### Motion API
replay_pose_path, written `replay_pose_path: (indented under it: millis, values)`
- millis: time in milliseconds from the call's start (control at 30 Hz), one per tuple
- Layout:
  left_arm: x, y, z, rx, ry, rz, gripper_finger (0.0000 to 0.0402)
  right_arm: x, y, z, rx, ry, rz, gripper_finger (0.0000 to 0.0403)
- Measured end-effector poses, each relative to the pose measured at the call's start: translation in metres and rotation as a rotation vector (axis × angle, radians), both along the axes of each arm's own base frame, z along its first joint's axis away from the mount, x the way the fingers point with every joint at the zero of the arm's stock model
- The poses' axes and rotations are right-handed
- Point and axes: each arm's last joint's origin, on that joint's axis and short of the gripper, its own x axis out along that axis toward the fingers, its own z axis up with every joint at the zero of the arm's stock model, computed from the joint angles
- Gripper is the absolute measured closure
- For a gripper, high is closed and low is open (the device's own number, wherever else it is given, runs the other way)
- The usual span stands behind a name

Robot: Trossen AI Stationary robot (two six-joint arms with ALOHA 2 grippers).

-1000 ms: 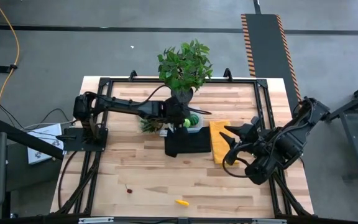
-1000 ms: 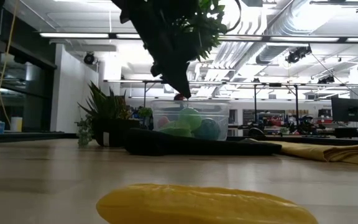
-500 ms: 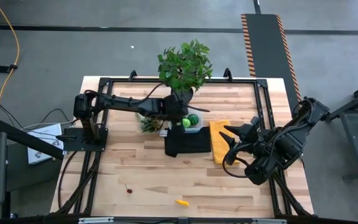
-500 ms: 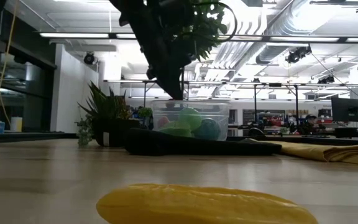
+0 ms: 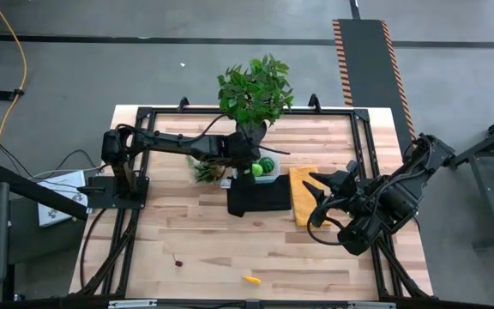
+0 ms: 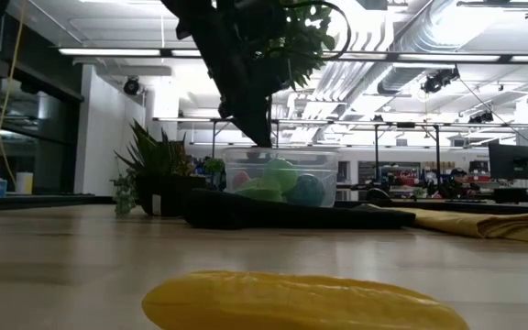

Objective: Pick and placing Produce into tupperware
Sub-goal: Put the top dark red cherry into the transparent bin, then put the dark red cherry into the transparent bin

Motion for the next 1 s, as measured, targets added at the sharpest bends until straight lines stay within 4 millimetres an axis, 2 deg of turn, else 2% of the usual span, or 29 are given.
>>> replay_pose_path:
  millis: [200,333,733,1000]
  values:
    - [0.002,-0.001,0.000,-0.022,-0.016,-0.028,0.0346,0.000,0.000,0.000,-0.001,0.000,0.000,0.0279]
    - [0.001,-0.002,0.001,-0.023,-0.017,-0.026,0.0334,0.000,0.000,0.000,-0.001,0.000,0.000,0.0279]
    - [-0.009,-0.010,0.031,-0.127,-0.118,-0.114,0.0374,0.000,0.000,0.000,-0.017,0.013,0.008,0.0279]
    - [-0.008,-0.045,0.047,-0.269,-0.200,-0.271,0.0392,0.000,0.000,0.000,-0.017,0.018,0.011,0.0279]
